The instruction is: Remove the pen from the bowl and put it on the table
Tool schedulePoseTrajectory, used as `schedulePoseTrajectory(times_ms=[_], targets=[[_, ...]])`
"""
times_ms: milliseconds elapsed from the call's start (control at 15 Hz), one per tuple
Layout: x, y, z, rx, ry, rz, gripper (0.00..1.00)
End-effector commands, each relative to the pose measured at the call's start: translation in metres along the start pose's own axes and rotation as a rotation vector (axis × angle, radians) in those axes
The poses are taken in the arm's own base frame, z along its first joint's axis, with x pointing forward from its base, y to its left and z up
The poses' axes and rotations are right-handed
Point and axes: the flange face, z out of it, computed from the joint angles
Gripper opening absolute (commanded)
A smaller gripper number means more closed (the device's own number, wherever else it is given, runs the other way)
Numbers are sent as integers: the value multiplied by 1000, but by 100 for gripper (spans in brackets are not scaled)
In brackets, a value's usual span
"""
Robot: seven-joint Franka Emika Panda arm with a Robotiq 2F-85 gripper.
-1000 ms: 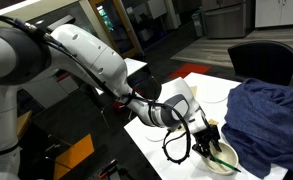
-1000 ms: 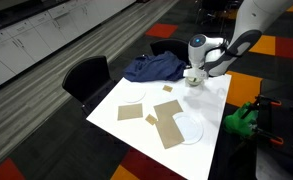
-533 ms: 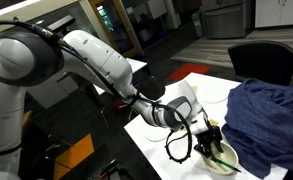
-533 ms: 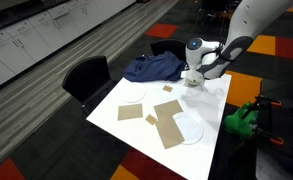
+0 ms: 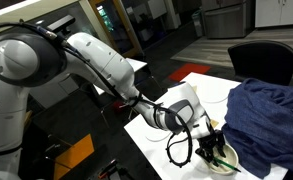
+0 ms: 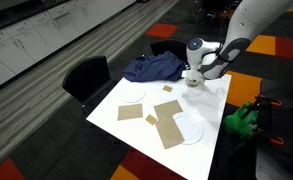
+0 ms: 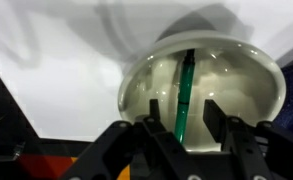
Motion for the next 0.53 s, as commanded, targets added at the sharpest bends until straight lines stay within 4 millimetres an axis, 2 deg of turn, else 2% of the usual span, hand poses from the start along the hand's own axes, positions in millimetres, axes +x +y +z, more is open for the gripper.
schedulePoseTrajectory(times_ms=[0,67,133,200,333,467], targets=[[3,-2,4,15,2,32,45],[4,-2,5,13,2,36,29],[4,-2,6,12,0,37,21],[3,-2,7,12,0,37,18],[2,-2,9,11,1,37,2],[2,-3,9,13,1,35,0]])
